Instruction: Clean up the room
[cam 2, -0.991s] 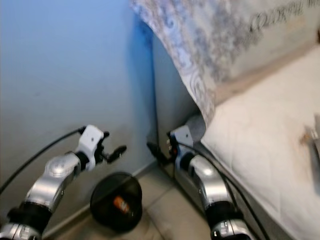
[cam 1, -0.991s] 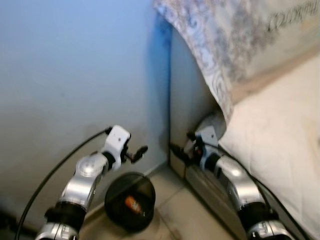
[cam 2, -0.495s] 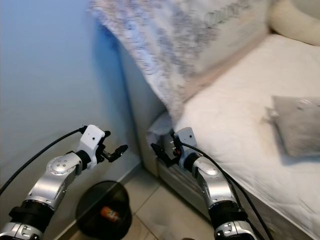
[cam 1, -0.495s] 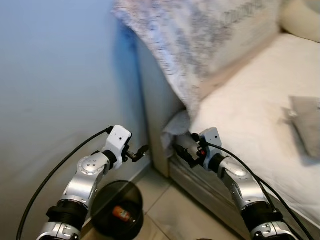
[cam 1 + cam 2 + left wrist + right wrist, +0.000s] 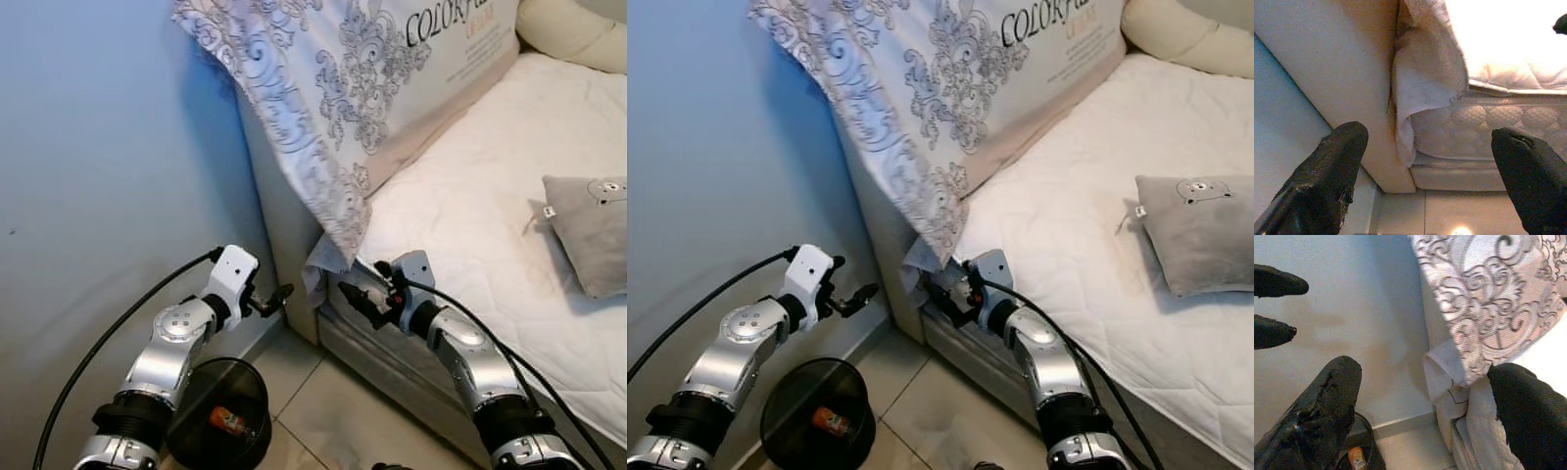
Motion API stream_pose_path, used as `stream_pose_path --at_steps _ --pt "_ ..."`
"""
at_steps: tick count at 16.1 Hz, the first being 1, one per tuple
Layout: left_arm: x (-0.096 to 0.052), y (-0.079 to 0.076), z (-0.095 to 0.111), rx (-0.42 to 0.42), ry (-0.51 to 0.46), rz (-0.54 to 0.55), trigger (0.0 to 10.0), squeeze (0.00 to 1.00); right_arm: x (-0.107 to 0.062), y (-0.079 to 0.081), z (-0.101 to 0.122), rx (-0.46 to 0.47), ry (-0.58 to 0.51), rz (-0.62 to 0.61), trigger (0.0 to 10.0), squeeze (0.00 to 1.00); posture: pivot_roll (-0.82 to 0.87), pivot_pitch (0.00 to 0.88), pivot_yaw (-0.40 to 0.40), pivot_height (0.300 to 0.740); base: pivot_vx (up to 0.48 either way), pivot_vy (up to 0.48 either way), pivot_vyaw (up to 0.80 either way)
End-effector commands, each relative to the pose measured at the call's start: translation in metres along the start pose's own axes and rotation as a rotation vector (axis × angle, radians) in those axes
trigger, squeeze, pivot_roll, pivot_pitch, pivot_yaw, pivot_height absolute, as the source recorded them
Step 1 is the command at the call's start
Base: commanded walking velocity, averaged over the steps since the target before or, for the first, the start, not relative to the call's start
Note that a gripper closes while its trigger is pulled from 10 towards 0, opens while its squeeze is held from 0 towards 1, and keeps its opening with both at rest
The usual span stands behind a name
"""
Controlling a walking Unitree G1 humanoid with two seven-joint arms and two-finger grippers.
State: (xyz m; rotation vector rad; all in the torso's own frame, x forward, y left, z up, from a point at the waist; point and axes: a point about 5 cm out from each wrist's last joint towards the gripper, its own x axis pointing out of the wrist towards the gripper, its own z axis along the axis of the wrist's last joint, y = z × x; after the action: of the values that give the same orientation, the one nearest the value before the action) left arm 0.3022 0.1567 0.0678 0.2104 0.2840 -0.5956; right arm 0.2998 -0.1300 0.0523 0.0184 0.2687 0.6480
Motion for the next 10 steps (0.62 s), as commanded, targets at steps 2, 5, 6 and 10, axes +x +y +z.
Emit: stream_pose_path --at_steps 2,5,6,10 --pt "-0.0002 0.0010 -0.0011 0.008 0.007 0.005 10.0 0.00 0.0001 0.0022 -0.0015 0.009 -0.001 0.012 10.0 0.00 -0.04 0.000 0.100 0.740 0.000 0.000 -0.80" --pt "-0.0007 0.0003 -0.0018 0.013 0.006 0.004 10.0 0.00 -0.0013 0.0023 -0.0032 0.014 0.001 0.006 10.0 0.00 -0.04 0.000 0.100 0.740 0.000 0.000 -0.80" --pt "-0.0008 0.0000 -0.0019 0.013 0.006 0.002 10.0 0.00 -0.0016 0.0012 -0.0037 0.019 0.001 -0.003 10.0 0.00 -0.04 0.000 0.100 0.740 0.000 0.000 -0.80" --pt "-0.0005 0.0006 -0.0016 0.012 -0.002 0.010 10.0 0.00 -0.0022 -0.0042 -0.0047 0.024 0.001 -0.060 10.0 0.00 -0.04 0.000 0.097 0.740 0.000 0.000 -0.80"
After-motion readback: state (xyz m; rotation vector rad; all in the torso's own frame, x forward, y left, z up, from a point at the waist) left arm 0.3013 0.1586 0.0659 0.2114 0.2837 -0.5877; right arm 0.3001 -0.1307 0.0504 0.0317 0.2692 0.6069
